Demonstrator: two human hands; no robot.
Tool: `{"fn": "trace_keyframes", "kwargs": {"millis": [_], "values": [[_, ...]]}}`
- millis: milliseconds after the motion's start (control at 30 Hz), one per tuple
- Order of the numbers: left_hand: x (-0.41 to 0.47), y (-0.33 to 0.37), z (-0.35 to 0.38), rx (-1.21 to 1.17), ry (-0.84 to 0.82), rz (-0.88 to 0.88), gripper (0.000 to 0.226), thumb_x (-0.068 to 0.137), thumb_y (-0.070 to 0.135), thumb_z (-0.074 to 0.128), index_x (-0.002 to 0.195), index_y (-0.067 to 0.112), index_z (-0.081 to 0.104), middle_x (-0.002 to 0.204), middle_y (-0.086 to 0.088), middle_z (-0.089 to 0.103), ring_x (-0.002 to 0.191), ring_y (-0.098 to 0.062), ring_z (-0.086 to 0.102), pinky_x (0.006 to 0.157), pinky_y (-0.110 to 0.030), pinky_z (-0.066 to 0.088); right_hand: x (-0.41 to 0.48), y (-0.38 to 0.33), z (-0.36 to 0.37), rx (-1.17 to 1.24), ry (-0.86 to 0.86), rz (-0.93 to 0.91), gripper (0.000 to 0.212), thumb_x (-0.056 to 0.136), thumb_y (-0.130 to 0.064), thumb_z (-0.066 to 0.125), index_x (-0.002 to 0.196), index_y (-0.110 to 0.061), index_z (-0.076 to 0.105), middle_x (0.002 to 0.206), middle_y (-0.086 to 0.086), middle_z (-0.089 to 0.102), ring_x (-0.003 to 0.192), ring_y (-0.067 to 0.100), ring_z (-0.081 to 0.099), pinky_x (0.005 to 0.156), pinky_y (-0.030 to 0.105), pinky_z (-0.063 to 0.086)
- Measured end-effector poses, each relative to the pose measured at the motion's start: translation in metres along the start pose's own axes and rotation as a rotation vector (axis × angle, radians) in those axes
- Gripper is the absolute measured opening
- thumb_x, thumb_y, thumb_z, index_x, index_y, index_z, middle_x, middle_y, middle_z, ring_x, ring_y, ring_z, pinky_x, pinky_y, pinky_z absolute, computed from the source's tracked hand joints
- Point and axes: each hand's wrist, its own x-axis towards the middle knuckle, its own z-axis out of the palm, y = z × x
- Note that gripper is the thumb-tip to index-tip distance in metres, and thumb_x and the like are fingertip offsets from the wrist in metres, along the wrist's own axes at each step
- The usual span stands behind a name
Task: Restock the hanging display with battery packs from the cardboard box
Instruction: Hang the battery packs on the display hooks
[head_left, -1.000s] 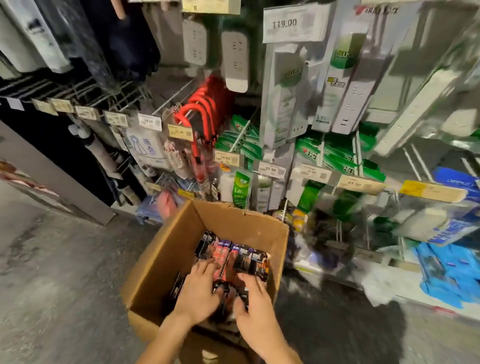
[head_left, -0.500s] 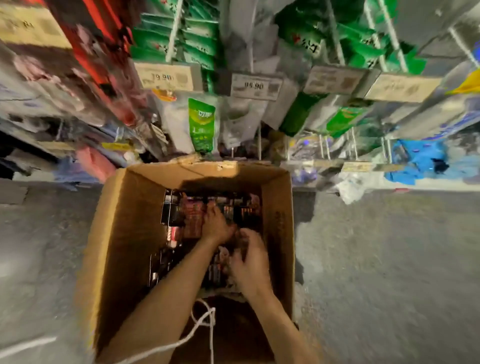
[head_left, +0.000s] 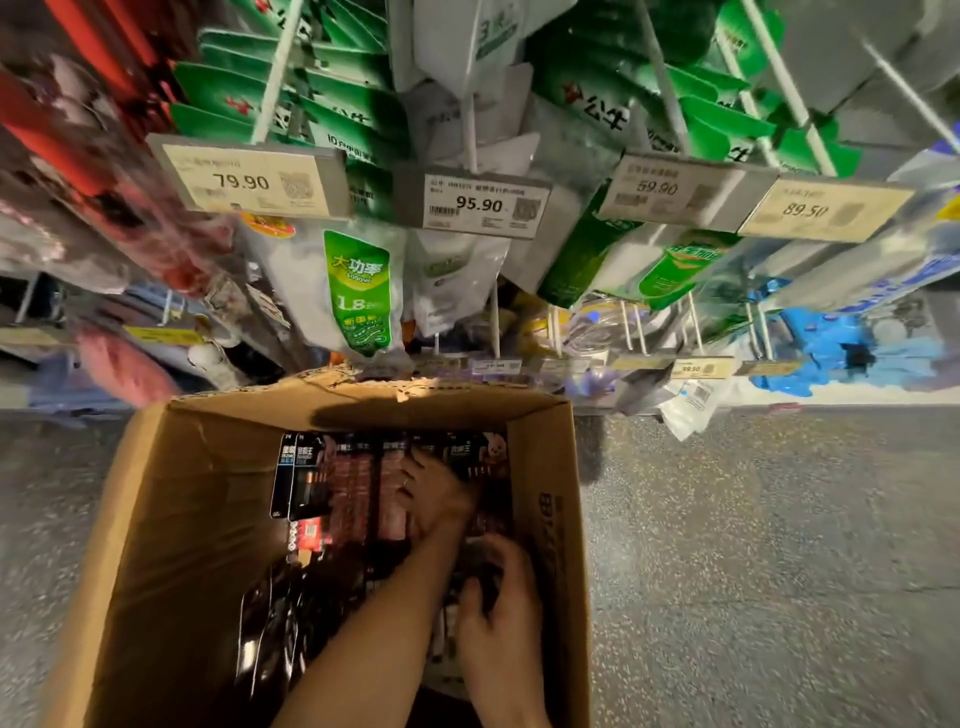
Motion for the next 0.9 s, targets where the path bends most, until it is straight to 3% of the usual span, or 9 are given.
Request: {"fn": "trace_keyframes", "kwargs": {"millis": [133, 233, 333, 400, 533, 633, 733, 833, 900], "values": [[0.001, 0.002, 0.008, -0.025, 0.008, -0.033, 0.106, 0.073, 0.049, 0.084, 0.151, 0.015, 0.020, 0.159, -0.023, 0.015, 0.146, -0.041, 0.020, 0.118, -0.052, 0.023, -0.004, 0.004, 0.005, 0.019, 0.036, -0.016, 0.047, 0.078, -0.018, 0.055, 0.120, -0.039, 0.054, 0.125, -0.011, 0.060, 0.118, -0.002, 0.054, 0.104, 0.023, 0.045], [0.003, 0.003, 0.015, -0.014, -0.002, -0.029, 0.089, 0.082, 0.032, 0.081, 0.149, 0.021, 0.025, 0.161, -0.025, -0.006, 0.149, -0.046, 0.007, 0.117, -0.056, 0.023, -0.007, 0.008, 0.007, 0.027, 0.058, -0.024, 0.050, 0.080, -0.009, 0.059, 0.116, -0.043, 0.054, 0.122, -0.013, 0.061, 0.116, -0.003, 0.056, 0.101, 0.017, 0.044], [0.003, 0.004, 0.019, -0.074, -0.038, -0.002, 0.071, 0.085, 0.018, 0.077, 0.144, 0.023, 0.038, 0.161, -0.020, -0.010, 0.147, -0.046, 0.013, 0.113, -0.058, 0.032, -0.010, 0.012, 0.009, 0.035, 0.077, 0.005, 0.053, 0.084, -0.002, 0.062, 0.117, -0.043, 0.056, 0.121, -0.015, 0.062, 0.116, -0.001, 0.057, 0.101, 0.022, 0.046], [0.003, 0.002, 0.017, -0.116, -0.045, 0.028, 0.060, 0.086, 0.017, 0.076, 0.139, 0.020, 0.047, 0.161, -0.019, -0.001, 0.142, -0.044, 0.025, 0.111, -0.055, 0.040, -0.013, 0.014, 0.010, 0.041, 0.088, 0.022, 0.051, 0.084, -0.003, 0.063, 0.116, -0.042, 0.057, 0.120, -0.014, 0.062, 0.115, 0.000, 0.057, 0.102, 0.028, 0.048], [0.001, -0.007, 0.014, -0.268, -0.060, 0.106, 0.058, 0.083, 0.017, 0.080, 0.136, 0.012, 0.057, 0.155, -0.017, 0.028, 0.127, -0.036, 0.052, 0.107, -0.034, 0.046, -0.022, 0.014, 0.010, 0.048, 0.089, 0.067, 0.049, 0.085, -0.004, 0.064, 0.117, -0.041, 0.058, 0.120, -0.012, 0.063, 0.115, 0.002, 0.058, 0.102, 0.031, 0.049], [0.000, -0.011, 0.008, -0.344, -0.157, 0.191, 0.057, 0.083, 0.010, 0.079, 0.136, 0.010, 0.059, 0.140, -0.011, 0.058, 0.123, -0.026, 0.060, 0.089, -0.017, 0.042, -0.026, 0.013, 0.009, 0.039, 0.075, 0.077, 0.050, 0.085, -0.003, 0.064, 0.115, -0.041, 0.055, 0.117, -0.014, 0.061, 0.113, 0.000, 0.057, 0.099, 0.026, 0.047], [-0.007, -0.011, -0.012, -0.381, -0.207, 0.212, 0.054, 0.086, 0.007, 0.076, 0.137, 0.010, 0.059, 0.133, -0.009, 0.065, 0.123, -0.024, 0.061, 0.093, -0.021, 0.047, -0.028, 0.009, 0.007, 0.045, 0.043, 0.085, 0.046, 0.088, -0.003, 0.062, 0.117, -0.037, 0.055, 0.117, -0.012, 0.060, 0.111, -0.002, 0.055, 0.098, 0.022, 0.045], [-0.020, -0.022, -0.044, -0.397, -0.223, 0.190, 0.052, 0.088, 0.006, 0.073, 0.137, 0.011, 0.058, 0.131, -0.012, 0.064, 0.122, -0.028, 0.061, 0.098, -0.032, 0.051, -0.029, 0.002, 0.003, 0.070, 0.012, 0.085, 0.042, 0.091, -0.002, 0.060, 0.116, -0.034, 0.054, 0.118, -0.009, 0.062, 0.111, 0.001, 0.057, 0.103, 0.028, 0.047], [-0.031, -0.034, -0.071, -0.412, -0.206, 0.202, 0.045, 0.084, 0.010, 0.077, 0.127, 0.015, 0.065, 0.124, -0.009, 0.068, 0.116, -0.026, 0.063, 0.093, -0.031, 0.053, -0.030, -0.006, -0.001, 0.085, -0.002, 0.082, 0.041, 0.091, -0.002, 0.059, 0.115, -0.035, 0.054, 0.118, -0.008, 0.063, 0.112, 0.005, 0.060, 0.104, 0.036, 0.049]]}}
